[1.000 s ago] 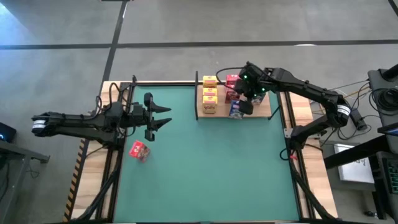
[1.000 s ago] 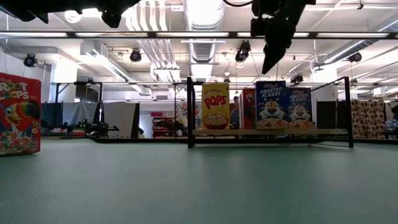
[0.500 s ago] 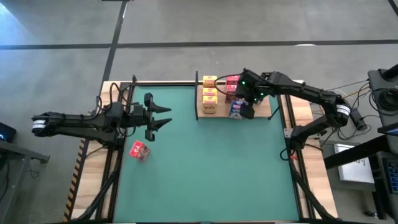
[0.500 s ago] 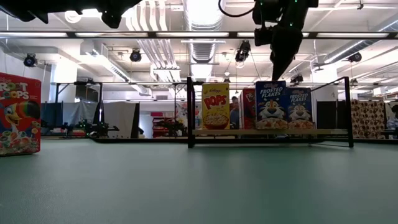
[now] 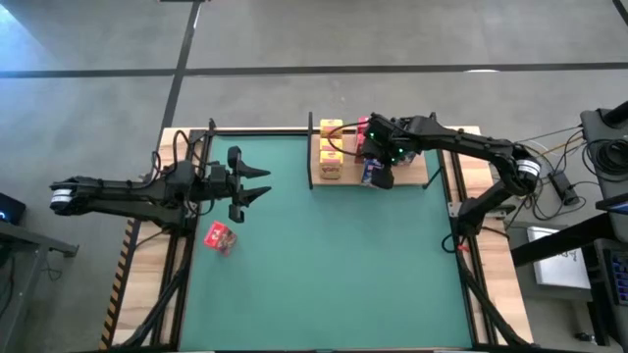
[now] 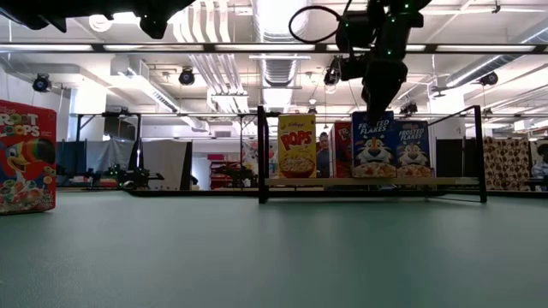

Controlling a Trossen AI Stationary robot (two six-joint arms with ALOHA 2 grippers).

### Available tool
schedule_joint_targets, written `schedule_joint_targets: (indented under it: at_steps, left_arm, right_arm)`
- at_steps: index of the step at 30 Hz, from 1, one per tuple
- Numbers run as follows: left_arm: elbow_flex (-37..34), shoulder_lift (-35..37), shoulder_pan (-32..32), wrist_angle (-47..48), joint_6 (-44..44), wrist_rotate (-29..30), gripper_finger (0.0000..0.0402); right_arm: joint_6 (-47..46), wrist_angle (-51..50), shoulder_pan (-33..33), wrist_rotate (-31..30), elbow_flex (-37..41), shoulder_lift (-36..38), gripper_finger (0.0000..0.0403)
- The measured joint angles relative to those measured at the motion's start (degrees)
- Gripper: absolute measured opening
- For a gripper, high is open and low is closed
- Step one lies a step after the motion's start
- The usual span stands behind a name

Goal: Stack cereal on shelf
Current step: Put the blue cereal box on the shelf aligned with the other blue cereal boxes

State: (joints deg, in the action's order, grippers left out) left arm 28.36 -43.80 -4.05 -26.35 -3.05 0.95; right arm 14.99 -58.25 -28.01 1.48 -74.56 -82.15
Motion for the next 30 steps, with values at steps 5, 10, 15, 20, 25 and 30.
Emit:
schedule_joint_targets:
  at_steps: [5, 10, 15, 20, 25, 30]
  left_arm:
    - [0.0, 0.0, 0.0, 0.0, 0.0, 0.0, 0.0167]
    - [0.0, 0.0, 0.0, 0.0, 0.0, 0.0, 0.0167]
    - [0.0, 0.0, 0.0, 0.3, 0.0, 0.0, 0.0167]
    - [0.0, 0.0, 0.0, 0.3, 0.0, 0.0, 0.0167]
    - [0.0, 0.0, 0.0, 0.3, 0.0, 0.0, 0.0167]
    - [0.0, 0.0, 0.0, 0.3, 0.0, 0.0, 0.0167]
  right_arm:
    - [0.5, 0.0, 0.0, 0.0, 0.0, -0.5, 0.0242]
    - [0.1, -0.3, 0.0, 0.0, 0.0, -0.1, 0.0203]
    - [0.0, -0.8, 0.0, 0.1, 0.0, 0.0, 0.0178]
    - [0.1, -2.0, 0.0, 0.1, -0.1, 0.2, 0.0167]
    - [1.1, -4.1, 0.0, 0.1, -0.1, 1.8, 0.0164]
    - [1.5, -8.3, 0.0, -1.8, -0.1, 5.2, 0.0163]
